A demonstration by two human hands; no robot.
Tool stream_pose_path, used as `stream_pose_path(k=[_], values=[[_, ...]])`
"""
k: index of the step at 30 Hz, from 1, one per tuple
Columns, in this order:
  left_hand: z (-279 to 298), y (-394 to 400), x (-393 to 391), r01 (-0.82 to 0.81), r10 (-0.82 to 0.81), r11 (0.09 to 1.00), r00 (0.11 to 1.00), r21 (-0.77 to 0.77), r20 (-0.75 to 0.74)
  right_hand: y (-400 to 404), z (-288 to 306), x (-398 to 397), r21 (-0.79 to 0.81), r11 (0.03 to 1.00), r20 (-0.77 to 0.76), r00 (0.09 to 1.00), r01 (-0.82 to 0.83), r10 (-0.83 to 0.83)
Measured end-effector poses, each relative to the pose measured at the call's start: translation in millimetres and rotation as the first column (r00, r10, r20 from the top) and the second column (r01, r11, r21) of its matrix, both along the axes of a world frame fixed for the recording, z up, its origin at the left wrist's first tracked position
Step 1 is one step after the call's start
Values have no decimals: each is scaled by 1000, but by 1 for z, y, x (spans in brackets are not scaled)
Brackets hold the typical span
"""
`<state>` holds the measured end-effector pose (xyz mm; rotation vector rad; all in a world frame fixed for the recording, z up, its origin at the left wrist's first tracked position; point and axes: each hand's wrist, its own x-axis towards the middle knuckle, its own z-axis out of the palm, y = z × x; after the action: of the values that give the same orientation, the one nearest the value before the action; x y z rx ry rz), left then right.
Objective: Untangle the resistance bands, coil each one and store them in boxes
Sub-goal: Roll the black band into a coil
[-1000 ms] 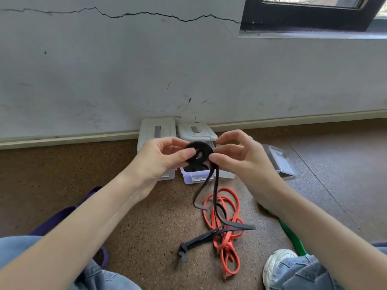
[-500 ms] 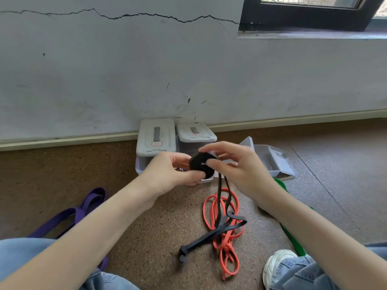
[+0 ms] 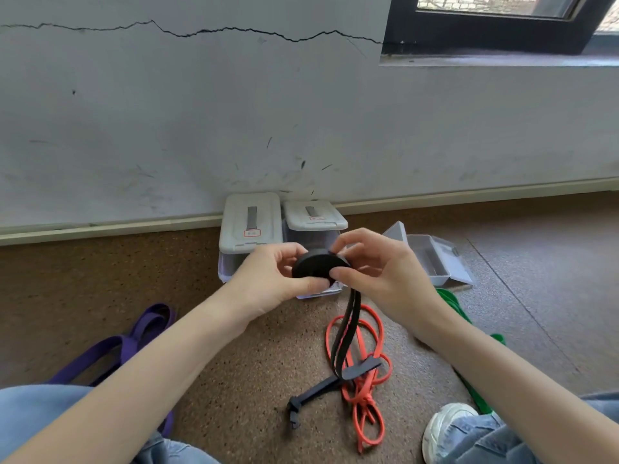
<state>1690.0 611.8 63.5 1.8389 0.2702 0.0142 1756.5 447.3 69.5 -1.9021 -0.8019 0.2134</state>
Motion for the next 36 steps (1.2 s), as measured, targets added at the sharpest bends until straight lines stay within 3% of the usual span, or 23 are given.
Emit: stream_pose_path(k=[2,4,7,10,14,19,20,22,24,27,32,36], values=[[3,2,1,82,-81,988,997,134,-16,0,2,1,-154,988,207,977,-18,50],[3,2,1,96,-96,985,995,145,-5,2,5,1,-150,988,193,979,-32,61],[8,9,1,28,-26,999,999,-43,30,-1,12,5,66,997,-50,998,-44,47],[14,16,3,-46,83,938,992,-344,92,-4,16,8,210,977,-240,970,24,27],[8,9,7,-108,175,829,982,-549,71,3,8,-2,193,981,-248,967,-19,67],[-6,-2,2,-127,160,823,987,-553,11,1,1,-3,98,994,-130,991,44,-31],[-5,0,2,-112,128,857,992,-503,-2,1,1,-3,82,996,-96,995,39,-31],[-3,4,1,-23,17,974,999,-226,-29,0,4,-1,28,1000,14,1000,2,-3],[0,5,1,70,-72,996,996,-46,-52,1,6,-2,-43,998,100,994,-50,54],[5,7,0,12,-13,994,1000,-110,-8,1,8,0,22,998,0,998,-61,61],[13,17,5,-136,189,877,979,-462,70,0,7,3,161,987,-222,974,-13,49],[11,7,6,-143,215,836,973,-530,77,8,-1,-7,206,976,-259,959,-66,119]])
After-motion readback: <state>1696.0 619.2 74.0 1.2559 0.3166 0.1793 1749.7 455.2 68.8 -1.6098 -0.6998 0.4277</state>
